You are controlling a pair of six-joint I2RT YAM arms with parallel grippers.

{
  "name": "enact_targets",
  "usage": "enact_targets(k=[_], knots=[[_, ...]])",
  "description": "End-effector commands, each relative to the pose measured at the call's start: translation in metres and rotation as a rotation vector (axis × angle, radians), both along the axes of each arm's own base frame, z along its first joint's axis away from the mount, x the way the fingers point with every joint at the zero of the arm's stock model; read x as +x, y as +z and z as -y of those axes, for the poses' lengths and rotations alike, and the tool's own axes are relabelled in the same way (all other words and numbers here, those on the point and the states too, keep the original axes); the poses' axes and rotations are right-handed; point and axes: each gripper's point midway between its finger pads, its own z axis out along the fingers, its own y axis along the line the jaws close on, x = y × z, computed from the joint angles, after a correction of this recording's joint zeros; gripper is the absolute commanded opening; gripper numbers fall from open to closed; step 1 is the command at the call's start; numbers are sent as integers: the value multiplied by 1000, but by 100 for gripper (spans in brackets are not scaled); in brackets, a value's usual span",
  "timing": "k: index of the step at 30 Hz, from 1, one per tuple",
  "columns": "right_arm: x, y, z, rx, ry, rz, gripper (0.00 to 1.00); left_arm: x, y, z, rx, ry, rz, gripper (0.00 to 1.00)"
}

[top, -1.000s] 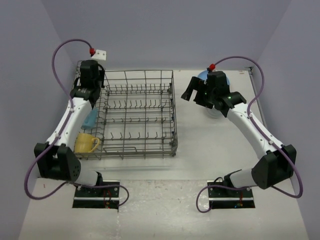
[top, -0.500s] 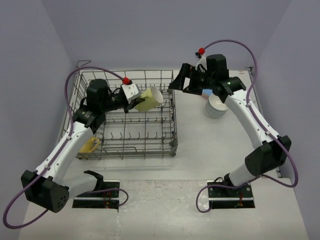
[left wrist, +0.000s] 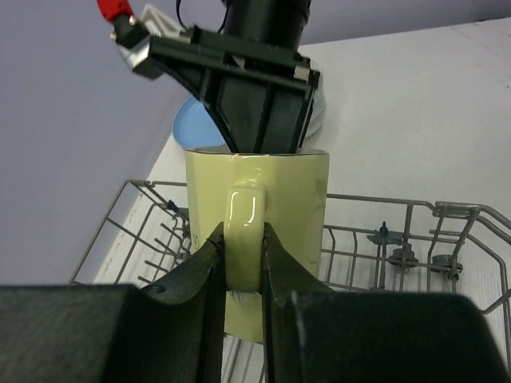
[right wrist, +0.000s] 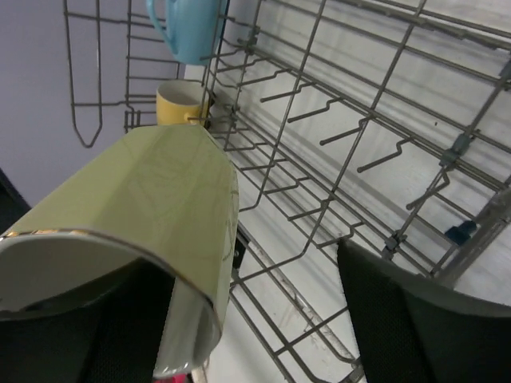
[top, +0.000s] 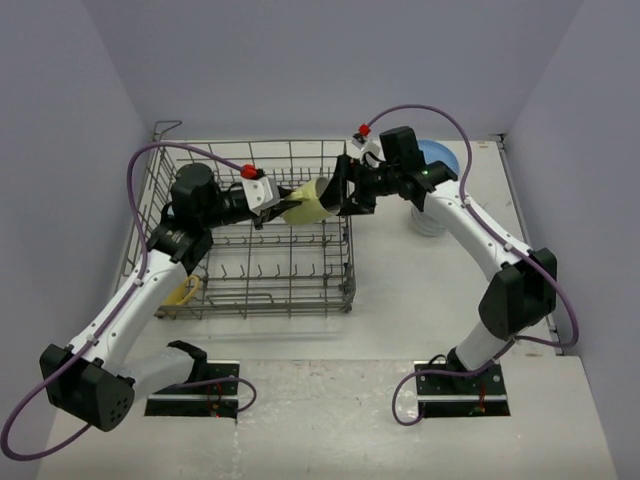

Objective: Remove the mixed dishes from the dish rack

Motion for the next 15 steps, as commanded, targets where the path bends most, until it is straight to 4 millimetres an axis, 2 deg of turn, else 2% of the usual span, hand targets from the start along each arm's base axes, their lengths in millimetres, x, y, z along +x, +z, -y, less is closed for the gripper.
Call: enact_targets(k=[1,2,4,5,6,7,8,9,10,12,13,15], knots=[[-8,13,-24,94,96,-1,79,-11,57,4,-95,-39,199,0],[-7,16,-28,117,100,0,56,-12,54,4,-95,-37,192,0],[-9,17,-31,141,114,-7,30,-11,52,3,-96,-29,187,0],[-8,18,-31,144,105,-6,11,-9,50,2,-101,-9,173,0],[-5,16,-29,126,76,7,3,-7,52,0,-111,9,175,0],[-5,17,-24,112,54,21,0,-4,51,-2,-117,35,164,0],[-3,17,-20,95,30,40,0,0,52,-6,-131,81,142,10],[-1,18,-15,81,5,61,0,1,50,-8,-134,98,127,30],[3,21,-3,57,-55,99,0,1,49,-9,-144,111,105,65],[7,26,12,38,-114,136,0,-2,46,-13,-155,132,87,90],[8,30,25,19,-171,166,0,-2,45,-14,-175,147,57,100],[13,31,51,-14,-259,186,0,4,52,-26,-232,249,37,100]])
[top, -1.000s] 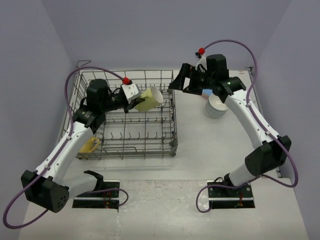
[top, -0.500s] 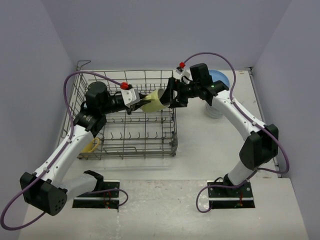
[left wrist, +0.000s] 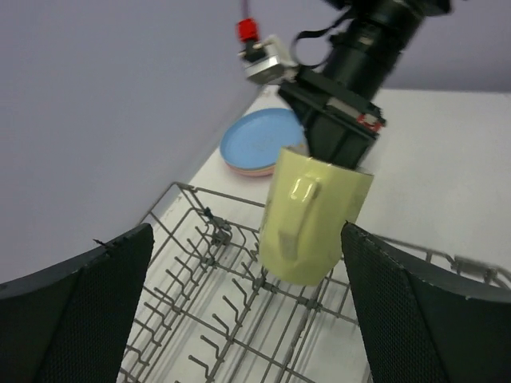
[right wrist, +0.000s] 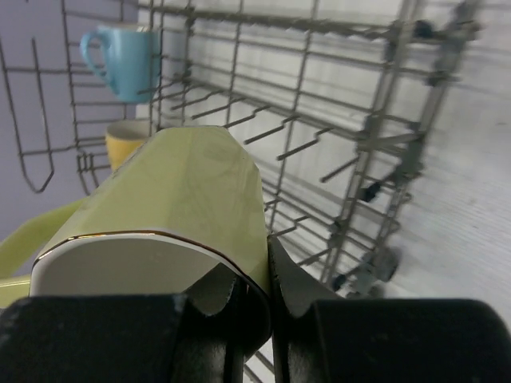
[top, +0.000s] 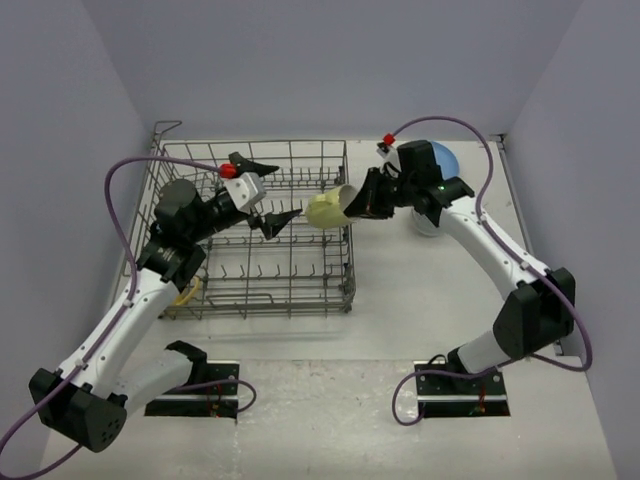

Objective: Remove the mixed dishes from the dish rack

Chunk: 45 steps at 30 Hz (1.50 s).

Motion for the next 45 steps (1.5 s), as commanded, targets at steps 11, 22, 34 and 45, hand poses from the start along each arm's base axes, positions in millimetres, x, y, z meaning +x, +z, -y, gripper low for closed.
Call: enact_targets(k=[11,22,34,45], knots=[[-20,-27,189,-414,-597,57,0,68,-40,-108,-265,929,-554,100],[-22,-106,218,-630,-694,-125,0,64,-95,-156,-105,1292,-703,100],[-5,-141,207,-688,-634,-234,9,78,-89,-229,-181,1405,-677,100],[5,-103,199,-632,-613,-164,83,84,-96,-248,-113,1401,-666,100]])
